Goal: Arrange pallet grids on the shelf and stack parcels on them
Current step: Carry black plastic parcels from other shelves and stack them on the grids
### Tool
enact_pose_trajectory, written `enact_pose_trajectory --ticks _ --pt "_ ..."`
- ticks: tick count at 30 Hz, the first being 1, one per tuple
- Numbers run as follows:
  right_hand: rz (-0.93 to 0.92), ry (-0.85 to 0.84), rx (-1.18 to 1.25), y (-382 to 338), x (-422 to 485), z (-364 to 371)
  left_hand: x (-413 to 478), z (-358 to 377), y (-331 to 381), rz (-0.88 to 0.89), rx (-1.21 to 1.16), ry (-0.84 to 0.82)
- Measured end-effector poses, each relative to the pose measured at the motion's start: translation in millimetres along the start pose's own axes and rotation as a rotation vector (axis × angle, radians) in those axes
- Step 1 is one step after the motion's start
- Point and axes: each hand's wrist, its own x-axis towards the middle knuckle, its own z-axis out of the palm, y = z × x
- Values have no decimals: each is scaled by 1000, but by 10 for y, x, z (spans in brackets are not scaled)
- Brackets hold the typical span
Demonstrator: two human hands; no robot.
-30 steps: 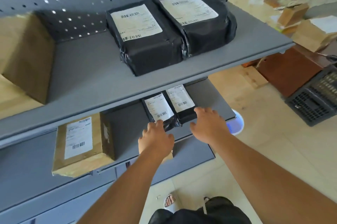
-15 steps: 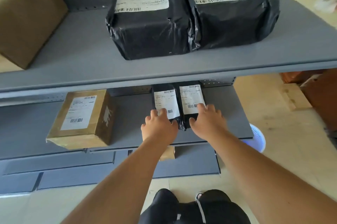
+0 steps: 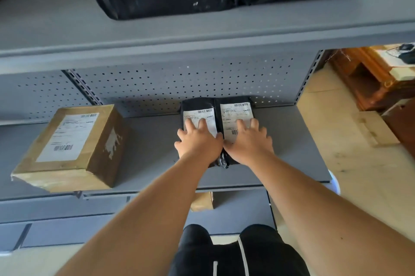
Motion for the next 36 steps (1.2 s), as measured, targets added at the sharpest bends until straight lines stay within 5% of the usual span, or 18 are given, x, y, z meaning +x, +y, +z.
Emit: enact_pose_trajectory --ticks 22,36 --pt "60 -12 -53 147 27 102 77 161 -205 -57 46 -52" --pt "20 -103 -90 -216 -699 -741 -759 -671 -409 -100 -25 -74"
